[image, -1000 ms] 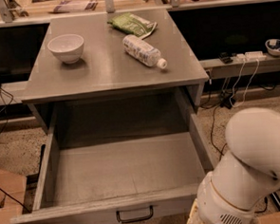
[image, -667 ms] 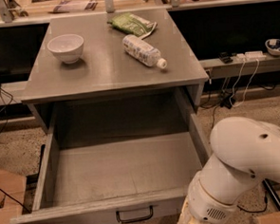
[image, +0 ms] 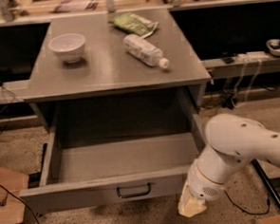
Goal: Close top drawer
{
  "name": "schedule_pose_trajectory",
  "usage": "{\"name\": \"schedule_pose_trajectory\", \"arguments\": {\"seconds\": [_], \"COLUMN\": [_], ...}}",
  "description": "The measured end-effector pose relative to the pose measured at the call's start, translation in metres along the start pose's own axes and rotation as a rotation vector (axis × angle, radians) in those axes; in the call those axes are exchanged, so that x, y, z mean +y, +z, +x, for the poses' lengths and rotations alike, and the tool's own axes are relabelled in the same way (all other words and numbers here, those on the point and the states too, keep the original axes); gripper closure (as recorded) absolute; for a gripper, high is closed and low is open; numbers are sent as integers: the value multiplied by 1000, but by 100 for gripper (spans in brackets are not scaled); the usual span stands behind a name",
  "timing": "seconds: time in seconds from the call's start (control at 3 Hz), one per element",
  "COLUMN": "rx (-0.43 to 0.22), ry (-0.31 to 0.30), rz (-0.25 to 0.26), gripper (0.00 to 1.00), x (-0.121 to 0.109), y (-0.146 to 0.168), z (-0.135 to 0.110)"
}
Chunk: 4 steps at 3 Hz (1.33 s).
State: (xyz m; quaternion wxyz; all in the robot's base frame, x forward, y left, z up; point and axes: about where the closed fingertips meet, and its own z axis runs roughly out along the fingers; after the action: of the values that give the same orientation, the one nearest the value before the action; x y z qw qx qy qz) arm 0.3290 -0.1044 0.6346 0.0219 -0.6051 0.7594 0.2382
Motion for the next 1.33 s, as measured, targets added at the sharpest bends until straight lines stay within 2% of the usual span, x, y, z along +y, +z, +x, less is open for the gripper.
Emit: {"name": "schedule_pose_trajectory", "arguments": {"seconds": [0.67, 1.0, 1.33], "rx": [-6, -8, -8], "ry": [16, 3, 3], "rz": [14, 56, 56], "gripper": [100, 100, 100], "x": [-10, -53, -52], "y": [7, 17, 17], "z": [0, -6, -6]}}
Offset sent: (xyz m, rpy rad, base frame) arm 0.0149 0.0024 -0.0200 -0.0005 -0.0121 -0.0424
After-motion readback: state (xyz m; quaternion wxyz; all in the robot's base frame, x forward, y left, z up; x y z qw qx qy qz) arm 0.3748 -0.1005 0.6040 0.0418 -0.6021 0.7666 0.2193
